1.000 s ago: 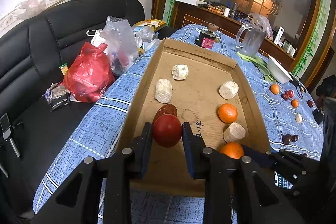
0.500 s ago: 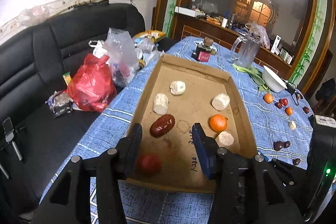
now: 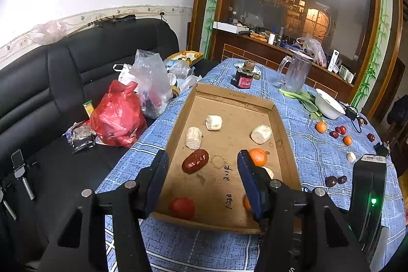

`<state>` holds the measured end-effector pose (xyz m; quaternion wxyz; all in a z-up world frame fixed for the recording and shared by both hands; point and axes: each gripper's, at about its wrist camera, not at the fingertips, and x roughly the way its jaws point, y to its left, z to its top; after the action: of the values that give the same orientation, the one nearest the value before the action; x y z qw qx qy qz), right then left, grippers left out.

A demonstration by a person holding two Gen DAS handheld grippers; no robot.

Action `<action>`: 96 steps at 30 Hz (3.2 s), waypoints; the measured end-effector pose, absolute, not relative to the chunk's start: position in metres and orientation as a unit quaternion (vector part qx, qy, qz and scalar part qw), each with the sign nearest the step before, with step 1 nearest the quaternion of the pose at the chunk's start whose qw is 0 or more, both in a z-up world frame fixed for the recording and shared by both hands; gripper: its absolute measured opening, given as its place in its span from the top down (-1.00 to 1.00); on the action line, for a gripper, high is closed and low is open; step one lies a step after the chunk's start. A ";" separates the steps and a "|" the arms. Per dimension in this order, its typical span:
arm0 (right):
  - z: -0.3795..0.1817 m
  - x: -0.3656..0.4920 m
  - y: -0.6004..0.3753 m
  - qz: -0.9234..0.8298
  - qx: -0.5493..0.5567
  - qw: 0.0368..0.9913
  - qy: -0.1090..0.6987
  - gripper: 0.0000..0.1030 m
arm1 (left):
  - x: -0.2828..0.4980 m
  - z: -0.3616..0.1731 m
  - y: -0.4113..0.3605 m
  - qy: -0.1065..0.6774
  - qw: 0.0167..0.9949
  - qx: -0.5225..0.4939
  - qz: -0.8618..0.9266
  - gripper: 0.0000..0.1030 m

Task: Organize fruits
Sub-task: 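Lower the tomato into the tray with the left gripper while the right releases the tangerine, then withdraw both open grippers from the tray toward the remaining fruit, then grasp a red date with the left gripper while the right gripper grasps a round beige block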

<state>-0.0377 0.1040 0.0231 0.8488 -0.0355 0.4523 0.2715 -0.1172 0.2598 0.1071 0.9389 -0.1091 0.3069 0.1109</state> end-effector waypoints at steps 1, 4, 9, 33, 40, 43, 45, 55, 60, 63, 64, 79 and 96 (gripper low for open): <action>0.023 -0.039 0.105 0.270 -0.038 0.848 0.454 -0.01 | -0.118 0.108 0.260 0.306 0.939 -0.109 0.112 -0.08; 0.023 -0.043 0.104 0.267 -0.040 0.846 0.459 -0.01 | -0.120 0.110 0.260 0.304 0.940 -0.110 0.112 -0.08; 0.023 -0.049 0.104 0.261 -0.039 0.846 0.464 -0.01 | -0.124 0.114 0.256 0.300 0.942 -0.103 0.110 -0.08; 0.052 -0.067 -0.013 0.204 0.062 0.882 0.421 -0.12 | -0.136 0.132 0.189 0.292 0.952 -0.033 0.084 -0.14; 0.054 -0.068 -0.070 0.157 0.092 0.893 0.412 -0.11 | -0.135 0.133 0.162 0.295 0.953 -0.006 0.067 -0.22; 0.053 -0.067 -0.088 0.131 0.111 0.894 0.414 -0.11 | -0.129 0.129 0.158 0.311 0.947 -0.013 0.077 -0.22; 0.054 -0.069 -0.088 0.143 0.108 0.891 0.417 -0.11 | -0.127 0.127 0.154 0.326 0.943 -0.031 0.057 -0.22; 0.075 -0.075 -0.155 0.085 0.093 0.913 0.388 -0.11 | -0.126 0.123 0.116 0.344 0.938 -0.029 0.006 -0.22; 0.070 -0.082 -0.195 0.050 0.093 0.914 0.392 -0.11 | -0.125 0.118 0.087 0.349 0.937 -0.003 -0.012 -0.22; 0.065 -0.081 -0.206 0.046 0.095 0.911 0.399 -0.11 | -0.124 0.115 0.067 0.350 0.936 0.019 -0.019 -0.22; 0.063 -0.081 -0.208 0.046 0.096 0.910 0.400 -0.11 | -0.124 0.114 0.061 0.351 0.936 0.026 -0.020 -0.22; 0.050 -0.068 -0.208 0.056 0.092 0.903 0.415 -0.11 | -0.118 0.103 0.016 0.345 0.933 0.094 -0.035 -0.22; 0.042 -0.036 -0.201 0.056 0.078 0.895 0.436 -0.11 | -0.072 0.078 0.038 0.392 0.918 0.042 -0.045 -0.22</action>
<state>-0.0358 -0.2008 0.0419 0.8947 0.0778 0.4363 0.0559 -0.0719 0.0385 0.0781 0.9177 0.0421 0.3923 -0.0452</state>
